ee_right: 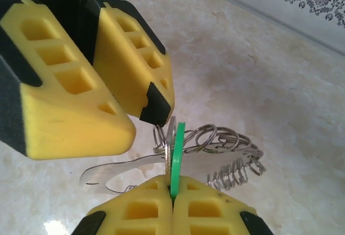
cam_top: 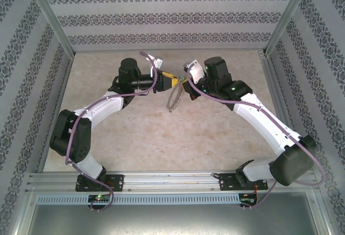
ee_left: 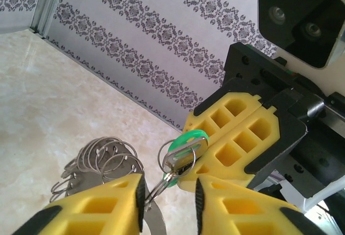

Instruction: Put the keys on the keyring

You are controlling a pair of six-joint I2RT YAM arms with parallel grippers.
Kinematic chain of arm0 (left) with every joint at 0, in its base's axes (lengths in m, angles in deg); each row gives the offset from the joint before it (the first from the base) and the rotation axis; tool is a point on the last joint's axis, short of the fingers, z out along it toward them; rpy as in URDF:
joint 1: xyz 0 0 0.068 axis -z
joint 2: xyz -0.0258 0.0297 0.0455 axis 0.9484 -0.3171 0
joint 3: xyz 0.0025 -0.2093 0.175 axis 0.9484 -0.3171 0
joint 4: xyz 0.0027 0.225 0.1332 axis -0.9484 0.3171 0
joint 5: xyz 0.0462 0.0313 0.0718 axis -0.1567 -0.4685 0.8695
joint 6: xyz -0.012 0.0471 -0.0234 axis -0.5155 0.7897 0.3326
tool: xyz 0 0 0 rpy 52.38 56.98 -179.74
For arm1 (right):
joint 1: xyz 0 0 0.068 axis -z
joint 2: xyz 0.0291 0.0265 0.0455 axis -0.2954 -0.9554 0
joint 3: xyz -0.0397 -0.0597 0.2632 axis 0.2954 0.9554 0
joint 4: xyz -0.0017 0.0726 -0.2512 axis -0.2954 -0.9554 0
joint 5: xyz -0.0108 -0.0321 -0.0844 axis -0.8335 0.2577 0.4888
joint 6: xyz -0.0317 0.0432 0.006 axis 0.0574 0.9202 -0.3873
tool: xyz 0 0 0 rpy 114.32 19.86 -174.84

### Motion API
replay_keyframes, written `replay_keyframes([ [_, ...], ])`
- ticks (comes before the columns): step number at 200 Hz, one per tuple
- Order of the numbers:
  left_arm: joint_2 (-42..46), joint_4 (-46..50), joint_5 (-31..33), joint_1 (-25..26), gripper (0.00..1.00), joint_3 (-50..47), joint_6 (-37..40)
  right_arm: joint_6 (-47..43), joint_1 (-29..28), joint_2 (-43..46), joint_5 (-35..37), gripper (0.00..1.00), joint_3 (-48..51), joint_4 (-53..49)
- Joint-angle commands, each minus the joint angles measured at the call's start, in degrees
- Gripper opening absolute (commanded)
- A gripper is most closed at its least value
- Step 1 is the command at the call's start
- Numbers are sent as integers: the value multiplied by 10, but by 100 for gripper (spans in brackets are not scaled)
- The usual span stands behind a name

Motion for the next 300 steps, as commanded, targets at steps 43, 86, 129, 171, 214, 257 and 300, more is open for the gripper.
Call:
replay_keyframes([
  [43, 36, -19, 31, -5, 43, -16, 1, -7, 8, 0, 16, 0, -30, 2],
  [86, 61, -74, 96, -29, 47, -62, -43, -3, 12, -19, 20, 0, -46, 1],
  [129, 95, -74, 152, -51, 53, -99, -51, 4, 15, -59, 21, 0, -75, 9],
  [171, 144, -66, 225, -69, 100, -142, -57, 16, 17, -118, 16, 0, -123, 25],
  [214, 210, -13, 325, -82, 100, -176, -46, 27, 19, -205, 4, 0, -202, 30],
  [257, 265, 23, 375, -92, 100, -198, -30, 47, 24, -312, -20, 0, -313, 27],
  [300, 285, 43, 386, -99, 100, -203, -20, 72, 32, -392, -29, 0, -363, 41],
])
